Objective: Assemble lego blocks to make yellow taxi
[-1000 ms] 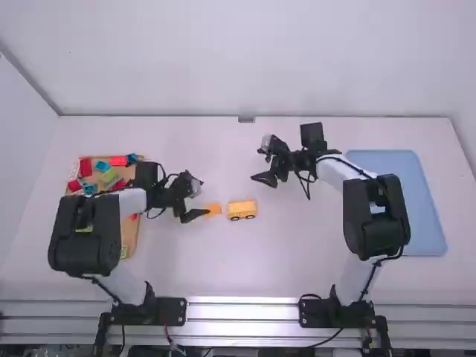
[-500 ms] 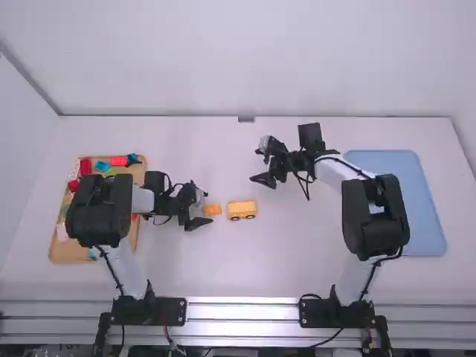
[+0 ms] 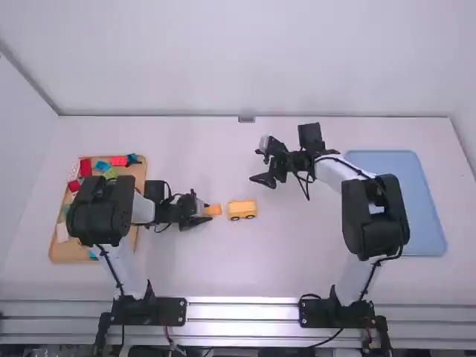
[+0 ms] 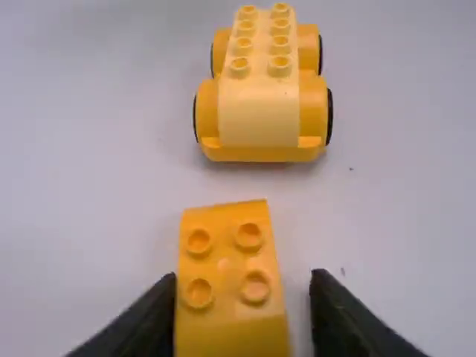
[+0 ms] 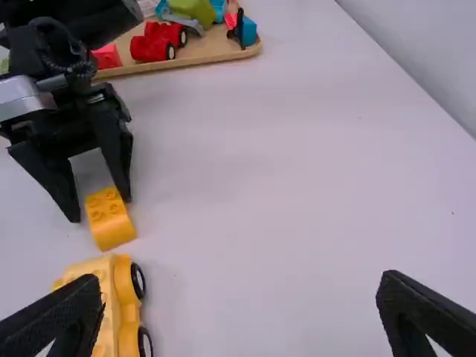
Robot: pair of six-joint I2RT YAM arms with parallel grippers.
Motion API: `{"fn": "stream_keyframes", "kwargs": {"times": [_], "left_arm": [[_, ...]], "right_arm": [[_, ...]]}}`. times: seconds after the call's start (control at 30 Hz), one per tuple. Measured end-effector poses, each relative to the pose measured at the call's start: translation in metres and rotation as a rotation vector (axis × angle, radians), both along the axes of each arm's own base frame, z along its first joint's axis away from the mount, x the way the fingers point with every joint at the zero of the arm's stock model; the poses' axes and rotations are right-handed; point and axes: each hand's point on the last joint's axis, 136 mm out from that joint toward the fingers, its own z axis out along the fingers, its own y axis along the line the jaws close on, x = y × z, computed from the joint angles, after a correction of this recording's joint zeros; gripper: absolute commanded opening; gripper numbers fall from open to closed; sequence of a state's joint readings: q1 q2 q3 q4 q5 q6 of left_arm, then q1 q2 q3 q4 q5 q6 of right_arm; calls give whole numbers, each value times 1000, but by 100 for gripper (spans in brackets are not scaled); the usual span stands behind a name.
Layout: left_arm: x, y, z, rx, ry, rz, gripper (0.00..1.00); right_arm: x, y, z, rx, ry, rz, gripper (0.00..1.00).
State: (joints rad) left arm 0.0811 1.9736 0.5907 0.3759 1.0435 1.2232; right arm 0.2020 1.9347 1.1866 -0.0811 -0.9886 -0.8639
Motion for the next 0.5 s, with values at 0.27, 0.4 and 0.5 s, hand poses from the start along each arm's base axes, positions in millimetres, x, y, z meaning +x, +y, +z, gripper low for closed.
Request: {"fn": "stream_keyframes", "kwargs": {"times": [0.27, 0.4, 0.5], "left_arm": [[21, 1, 13, -25, -61, 49, 16], [26, 2, 18, -41, -58, 72, 14], [28, 0, 34, -67, -79, 71, 13]], "right_arm": [[-1, 0, -1, -1, 23, -6, 98], [-1, -2, -2, 1, 44, -17, 98], [-6, -9, -4, 4, 85, -21, 98]]}}
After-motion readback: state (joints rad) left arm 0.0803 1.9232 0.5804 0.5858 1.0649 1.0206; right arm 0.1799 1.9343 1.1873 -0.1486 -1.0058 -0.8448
